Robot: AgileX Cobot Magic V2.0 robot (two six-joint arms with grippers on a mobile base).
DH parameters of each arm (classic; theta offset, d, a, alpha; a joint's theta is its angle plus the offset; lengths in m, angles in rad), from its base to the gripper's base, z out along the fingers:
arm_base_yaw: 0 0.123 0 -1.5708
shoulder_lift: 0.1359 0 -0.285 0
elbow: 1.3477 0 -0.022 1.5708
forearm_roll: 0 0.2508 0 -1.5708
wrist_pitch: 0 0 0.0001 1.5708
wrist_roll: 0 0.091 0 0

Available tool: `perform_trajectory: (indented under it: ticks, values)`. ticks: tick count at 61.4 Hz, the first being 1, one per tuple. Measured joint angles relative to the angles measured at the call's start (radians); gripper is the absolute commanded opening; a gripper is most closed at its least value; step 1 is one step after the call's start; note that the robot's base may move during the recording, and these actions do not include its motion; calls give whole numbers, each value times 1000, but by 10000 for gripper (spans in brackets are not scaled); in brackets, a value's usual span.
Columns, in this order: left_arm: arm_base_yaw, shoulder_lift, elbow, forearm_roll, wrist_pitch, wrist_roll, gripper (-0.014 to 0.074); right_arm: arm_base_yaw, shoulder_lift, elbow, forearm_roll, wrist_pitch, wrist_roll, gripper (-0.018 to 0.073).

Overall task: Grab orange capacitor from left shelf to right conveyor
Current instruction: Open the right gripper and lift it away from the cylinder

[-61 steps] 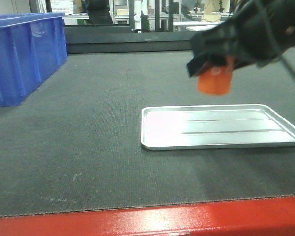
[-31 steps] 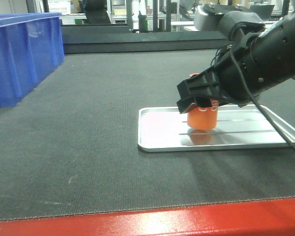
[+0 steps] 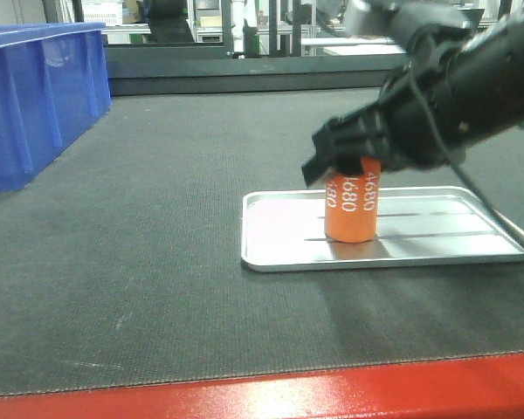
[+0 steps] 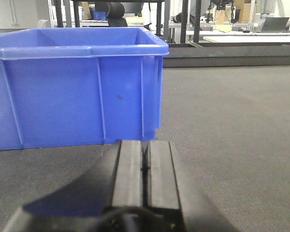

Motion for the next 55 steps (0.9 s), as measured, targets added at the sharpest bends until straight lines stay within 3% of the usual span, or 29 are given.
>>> perform_trajectory:
  ticks: [10,15,18,23,26,29,45,55]
  values:
    - [0,0,0,0,6,0,-105,0,-114,0,-5,-12,0,615]
    - [0,0,0,0,0,0,-105,0,-176,0,-5,6,2,545]
    - [0,0,0,0,0,0,-105,0,-215,0,-5,28,2,440]
    - [0,0,0,0,0,0,-105,0,-277,0,-5,86,2,150]
    - [0,0,0,0,0,0,-105,0,-310,0,-5,124,2,22]
    - [0,0,0,0,0,0,-105,0,-346,0,-5,163,2,71]
    - [0,0,0,0,0,0,-105,0,-473,0,-5,360,2,46]
    - [0,0,0,0,6,0,-105,0,-498,0,-2,393,2,46]
